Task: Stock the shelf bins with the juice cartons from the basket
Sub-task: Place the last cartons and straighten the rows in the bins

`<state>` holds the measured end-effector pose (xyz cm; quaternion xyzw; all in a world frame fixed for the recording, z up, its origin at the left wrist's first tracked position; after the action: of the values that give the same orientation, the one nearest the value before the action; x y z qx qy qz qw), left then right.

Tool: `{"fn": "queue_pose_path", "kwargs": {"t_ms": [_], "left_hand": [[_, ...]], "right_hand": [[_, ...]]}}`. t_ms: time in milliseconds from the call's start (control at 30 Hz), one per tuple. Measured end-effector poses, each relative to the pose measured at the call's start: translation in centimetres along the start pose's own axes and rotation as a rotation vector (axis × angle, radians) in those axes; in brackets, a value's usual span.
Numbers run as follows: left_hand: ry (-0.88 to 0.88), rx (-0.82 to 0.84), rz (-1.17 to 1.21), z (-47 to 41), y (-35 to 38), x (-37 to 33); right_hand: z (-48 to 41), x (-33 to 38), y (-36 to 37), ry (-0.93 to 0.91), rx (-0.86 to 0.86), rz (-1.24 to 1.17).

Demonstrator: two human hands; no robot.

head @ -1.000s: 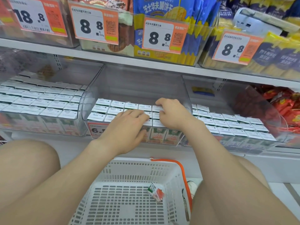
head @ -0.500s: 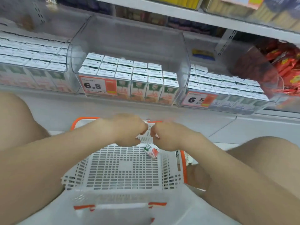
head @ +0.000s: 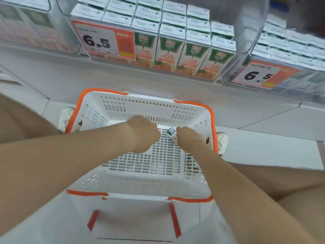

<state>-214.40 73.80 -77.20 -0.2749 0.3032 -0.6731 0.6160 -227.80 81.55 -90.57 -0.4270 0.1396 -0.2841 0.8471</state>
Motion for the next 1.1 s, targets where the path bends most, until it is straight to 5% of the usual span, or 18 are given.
{"fn": "queue_pose_path", "kwargs": {"t_ms": [400, 700, 933, 1100], "left_hand": [[-0.045, 0.008, 0.031, -1.4, -0.2, 0.9], [-0.24, 0.06, 0.129, 1.3, -0.3, 5.1], [-0.249, -0.214, 0.595, 6.8, -3.9, 7.9], [-0.215, -0.531, 1.248, 11.8, -6.7, 9.1]], "right_hand": [[-5.6, 0.4, 4.2, 0.139, -0.047, -0.136], [-1.0, 4.4, -1.5, -0.017, 0.303, -0.942], [7.0, 9.0, -11.4, -0.212, 0.333, -1.428], [11.9, 10.6, -17.3, -0.397, 0.24, -1.685]]}}
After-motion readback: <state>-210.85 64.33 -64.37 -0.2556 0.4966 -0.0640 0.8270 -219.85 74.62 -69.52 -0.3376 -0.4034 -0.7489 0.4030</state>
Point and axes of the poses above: each hand's wrist, its own z-axis away from the middle knuckle, its own y-axis out of the palm, x = y × z, the point moved 9 cm from there along -z, towards the middle knuckle, and after that the axes turned 4 degrees about y, right-handed, at the moved point
